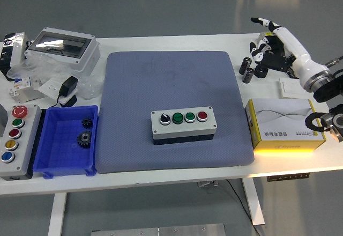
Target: Pick up the button,place it on the desk,press the button,press the button
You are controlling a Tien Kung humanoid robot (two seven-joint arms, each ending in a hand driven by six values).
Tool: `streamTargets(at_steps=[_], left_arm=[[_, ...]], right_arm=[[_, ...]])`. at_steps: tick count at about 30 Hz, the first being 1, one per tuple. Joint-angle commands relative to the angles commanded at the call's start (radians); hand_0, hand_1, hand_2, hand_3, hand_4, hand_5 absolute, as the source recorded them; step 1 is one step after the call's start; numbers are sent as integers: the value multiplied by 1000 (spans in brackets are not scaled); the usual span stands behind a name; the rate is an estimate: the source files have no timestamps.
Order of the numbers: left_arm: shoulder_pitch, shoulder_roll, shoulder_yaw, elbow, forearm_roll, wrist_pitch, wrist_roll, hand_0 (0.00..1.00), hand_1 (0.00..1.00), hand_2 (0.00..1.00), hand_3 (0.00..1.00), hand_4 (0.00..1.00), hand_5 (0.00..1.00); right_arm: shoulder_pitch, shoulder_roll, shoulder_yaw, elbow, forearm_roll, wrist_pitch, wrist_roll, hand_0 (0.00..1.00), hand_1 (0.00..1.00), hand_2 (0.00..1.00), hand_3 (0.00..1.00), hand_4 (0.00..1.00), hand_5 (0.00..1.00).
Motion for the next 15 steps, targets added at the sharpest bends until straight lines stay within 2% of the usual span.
streamTargets(at_steps=[1, 2, 7, 8, 13, 14, 15], left_arm=[[-1, 2, 1, 0, 1, 0, 1, 657, 631, 620, 699, 824, 237], [-3, 4, 1, 0, 2, 0, 1, 657, 631, 620, 699, 824, 237], [-10, 15, 7, 0, 6, -1, 5, 657, 631, 620, 699, 824, 237], [-13, 18, 8, 0, 8, -1, 5, 657, 632, 620, 699, 823, 237], [-27, 34, 8, 0, 14, -1, 7, 657, 632, 620, 699, 823, 237], [-29, 37, 7, 0, 15, 0, 7, 657, 632, 620, 699, 822, 237], [-30, 41, 7, 0, 17, 0, 7, 657, 632, 620, 699, 822, 237]], right_arm=[[-18, 9, 14, -3, 10, -37, 28, 2, 130, 349, 925, 497, 135], [-32, 15, 22, -7, 16, -66, 51, 29, 218, 525, 911, 553, 156], [-97, 48, 41, -23, 56, -185, 162, 29, 218, 525, 911, 553, 156], [-107, 53, 46, -23, 61, -198, 178, 88, 250, 508, 779, 602, 218], [-144, 75, 87, -12, 86, -218, 235, 88, 250, 508, 779, 602, 218], [-147, 78, 95, -9, 91, -217, 242, 188, 361, 522, 725, 610, 236], [-149, 83, 104, -7, 98, -215, 249, 188, 361, 522, 725, 610, 236]])
